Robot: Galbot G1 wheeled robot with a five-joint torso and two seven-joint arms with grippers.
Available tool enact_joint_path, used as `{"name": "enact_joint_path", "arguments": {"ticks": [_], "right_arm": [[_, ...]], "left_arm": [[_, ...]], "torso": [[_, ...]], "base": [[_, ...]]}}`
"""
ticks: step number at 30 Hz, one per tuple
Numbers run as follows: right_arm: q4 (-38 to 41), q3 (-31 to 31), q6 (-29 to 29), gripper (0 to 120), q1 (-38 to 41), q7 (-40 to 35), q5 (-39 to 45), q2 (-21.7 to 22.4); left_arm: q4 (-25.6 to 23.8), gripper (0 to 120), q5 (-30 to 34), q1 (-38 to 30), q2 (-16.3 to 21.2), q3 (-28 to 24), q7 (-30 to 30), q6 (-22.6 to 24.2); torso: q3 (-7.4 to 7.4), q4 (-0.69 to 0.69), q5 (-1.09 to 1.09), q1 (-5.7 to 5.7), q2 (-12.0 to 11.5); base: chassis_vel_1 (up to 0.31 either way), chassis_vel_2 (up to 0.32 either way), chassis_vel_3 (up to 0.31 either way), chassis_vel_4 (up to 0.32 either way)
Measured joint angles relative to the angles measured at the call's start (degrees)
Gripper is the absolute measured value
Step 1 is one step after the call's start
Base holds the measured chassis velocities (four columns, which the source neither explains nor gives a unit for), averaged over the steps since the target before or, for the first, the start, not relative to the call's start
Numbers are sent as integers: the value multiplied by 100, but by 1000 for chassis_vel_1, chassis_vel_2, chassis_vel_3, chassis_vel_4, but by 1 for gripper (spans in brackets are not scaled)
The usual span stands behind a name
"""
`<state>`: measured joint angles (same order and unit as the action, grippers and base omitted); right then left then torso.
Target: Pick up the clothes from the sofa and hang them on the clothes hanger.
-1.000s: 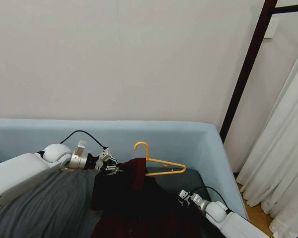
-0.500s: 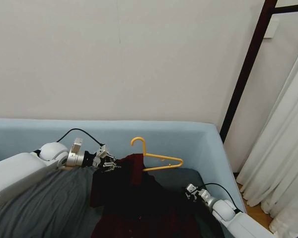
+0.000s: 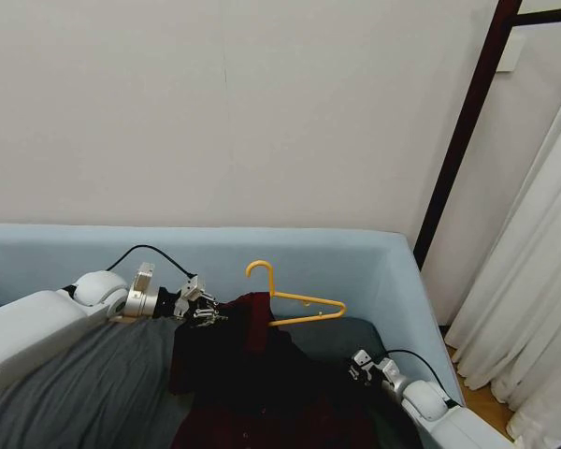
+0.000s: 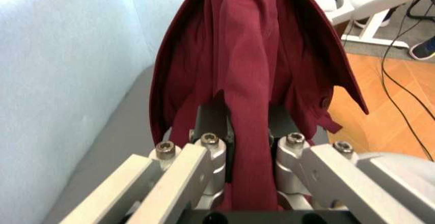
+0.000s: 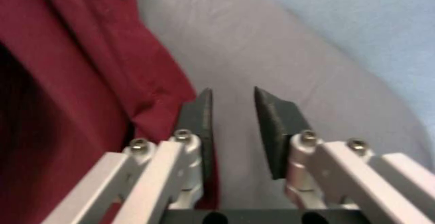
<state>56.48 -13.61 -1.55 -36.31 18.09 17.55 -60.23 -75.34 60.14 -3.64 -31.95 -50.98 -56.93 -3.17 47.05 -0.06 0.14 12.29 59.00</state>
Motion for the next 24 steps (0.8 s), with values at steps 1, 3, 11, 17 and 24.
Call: {"name": "enact_joint_path", "arguments": {"ticks": [1, 3, 11, 17, 24], "right_arm": [[-30, -24, -64, 33, 32, 78, 2, -23], [-93, -87, -140, 42, 84, 158, 3, -66], [-377, -274, -368, 71, 255, 332, -108, -209], [-559, -408, -497, 56, 403, 488, -46, -316], [-604, -574, -569, 32, 467, 592, -53, -358]], "left_arm": [[9, 7, 0, -13, 0, -6, -26, 0], [40, 7, -1, -19, -15, -6, -52, -4], [158, 7, -4, -3, -78, -16, -132, -28], [162, 7, -3, -64, -64, -37, -163, -30], [173, 7, 2, -74, -25, -38, -175, -57]], "torso": [[0, -1, 0, 0, 0], [0, -2, 0, 0, 0], [0, -2, 0, 0, 0], [0, -2, 0, 0, 0], [0, -1, 0, 0, 0]], "base": [[0, 0, 0, 0], [0, 0, 0, 0], [0, 0, 0, 0], [0, 0, 0, 0], [0, 0, 0, 0]]}}
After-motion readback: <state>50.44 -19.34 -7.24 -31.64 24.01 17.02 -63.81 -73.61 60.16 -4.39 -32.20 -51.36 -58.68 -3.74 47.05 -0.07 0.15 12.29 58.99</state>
